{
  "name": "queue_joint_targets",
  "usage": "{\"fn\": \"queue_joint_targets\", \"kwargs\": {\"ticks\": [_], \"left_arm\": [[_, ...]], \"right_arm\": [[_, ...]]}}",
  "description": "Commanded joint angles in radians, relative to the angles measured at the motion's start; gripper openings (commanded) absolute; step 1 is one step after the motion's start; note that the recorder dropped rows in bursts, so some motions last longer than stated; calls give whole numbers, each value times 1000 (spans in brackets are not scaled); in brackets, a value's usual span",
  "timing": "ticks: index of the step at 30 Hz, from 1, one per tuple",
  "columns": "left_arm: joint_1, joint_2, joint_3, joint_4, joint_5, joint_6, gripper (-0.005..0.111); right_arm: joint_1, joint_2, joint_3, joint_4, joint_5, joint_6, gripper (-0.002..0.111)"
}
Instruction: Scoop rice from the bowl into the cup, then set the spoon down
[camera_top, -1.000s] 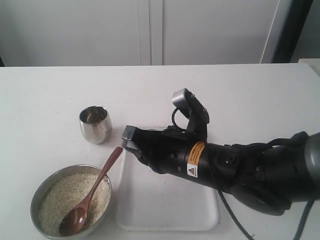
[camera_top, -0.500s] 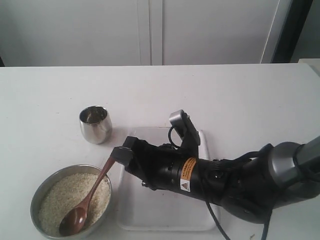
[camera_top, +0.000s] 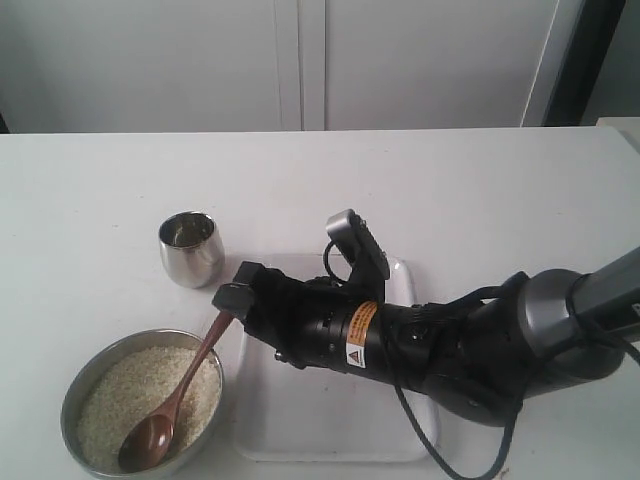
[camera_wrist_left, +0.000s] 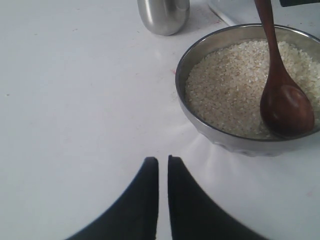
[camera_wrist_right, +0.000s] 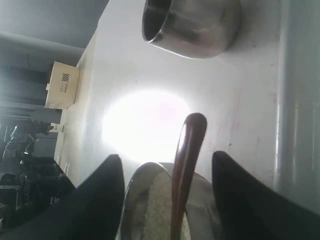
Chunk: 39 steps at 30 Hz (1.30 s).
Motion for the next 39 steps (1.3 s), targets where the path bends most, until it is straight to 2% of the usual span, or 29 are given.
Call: {"fn": "queue_joint_targets", "kwargs": {"ticks": [1, 30, 36, 39], "left_arm": [[4, -3, 5, -7, 3, 4, 14], [4, -3, 5, -7, 3, 4, 14], [4, -3, 5, -7, 3, 4, 14], [4, -3, 5, -7, 3, 4, 14]], "right_arm": [[-5, 1, -6, -1, 25, 5, 51], [-5, 1, -90, -47, 168, 5, 51], [-5, 51, -105, -50, 151, 8, 51], [-5, 67, -111, -45, 63, 8, 51]]}}
